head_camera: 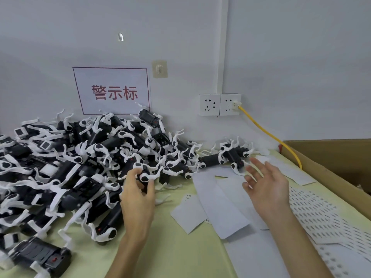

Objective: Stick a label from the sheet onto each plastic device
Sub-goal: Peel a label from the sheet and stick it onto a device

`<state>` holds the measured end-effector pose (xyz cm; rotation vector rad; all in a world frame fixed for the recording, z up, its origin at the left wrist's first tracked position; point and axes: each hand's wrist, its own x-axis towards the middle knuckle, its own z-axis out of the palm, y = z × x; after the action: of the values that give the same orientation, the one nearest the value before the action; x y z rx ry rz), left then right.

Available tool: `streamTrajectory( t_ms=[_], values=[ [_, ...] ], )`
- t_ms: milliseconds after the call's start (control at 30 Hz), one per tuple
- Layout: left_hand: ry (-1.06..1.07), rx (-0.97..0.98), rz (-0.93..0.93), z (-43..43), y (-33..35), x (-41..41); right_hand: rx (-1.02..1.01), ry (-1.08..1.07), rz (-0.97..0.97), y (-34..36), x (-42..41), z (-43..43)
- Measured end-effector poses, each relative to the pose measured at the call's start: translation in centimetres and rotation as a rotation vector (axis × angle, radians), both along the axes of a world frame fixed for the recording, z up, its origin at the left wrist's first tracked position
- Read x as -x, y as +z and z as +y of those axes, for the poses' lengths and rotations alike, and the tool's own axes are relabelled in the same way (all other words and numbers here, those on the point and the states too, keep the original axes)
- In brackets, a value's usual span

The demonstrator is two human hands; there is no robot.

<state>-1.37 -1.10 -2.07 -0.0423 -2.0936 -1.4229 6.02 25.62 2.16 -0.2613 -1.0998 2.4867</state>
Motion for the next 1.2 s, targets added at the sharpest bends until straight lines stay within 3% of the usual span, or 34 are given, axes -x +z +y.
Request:
streamTrajectory(
  t_ms=[200,367,533,633,733,800,900,967,1033,1200],
  values=[
    [0.086,-0.004,0.026,0.2,0.3,-0.4,-0.044,0.034,-0.049,-0.2,0.3,-1.3],
    [0.092,-0.162,0.029,-0.2,0.4,-0.3,-0.081,0.039,-0.082,-0.4,0.5,-1.8],
    [-0.214,-0.402,0.084,0.1,1.4,-0.9,-0.167,0.055,-0.109,-0.4,0.5,-2.4],
    [-0.473,-0.673,-0.021,0.3,1.7,-0.8,-0.335,0.086,-0.133,-0.5,0.5,-2.9],
    [-0.777,-1.007,-0.183,0.3,2.1,-0.9,-0.468,0.232,-0.144,-0.7,0.5,-3.9],
    [-0.915,-1.111,-0.224,0.3,2.2,-1.0,-0.442,0.416,-0.156,-0.9,0.4,-4.8],
    [-0.993,-1.064,-0.240,0.5,2.1,-1.1,-0.366,0.758,-0.082,-1.0,-0.1,-6.5],
    [-0.998,-0.945,-0.240,0.6,2.0,-1.1,-0.286,0.877,-0.034,-1.0,-0.5,-7.6],
    [-0.985,-0.855,-0.246,0.7,2.1,-1.0,-0.228,0.888,-0.019,-1.1,-0.7,-8.5],
    [-0.865,-0.848,-0.390,1.2,1.6,-1.0,-0.245,0.754,0.103,-1.3,-0.7,-8.9]
  ],
)
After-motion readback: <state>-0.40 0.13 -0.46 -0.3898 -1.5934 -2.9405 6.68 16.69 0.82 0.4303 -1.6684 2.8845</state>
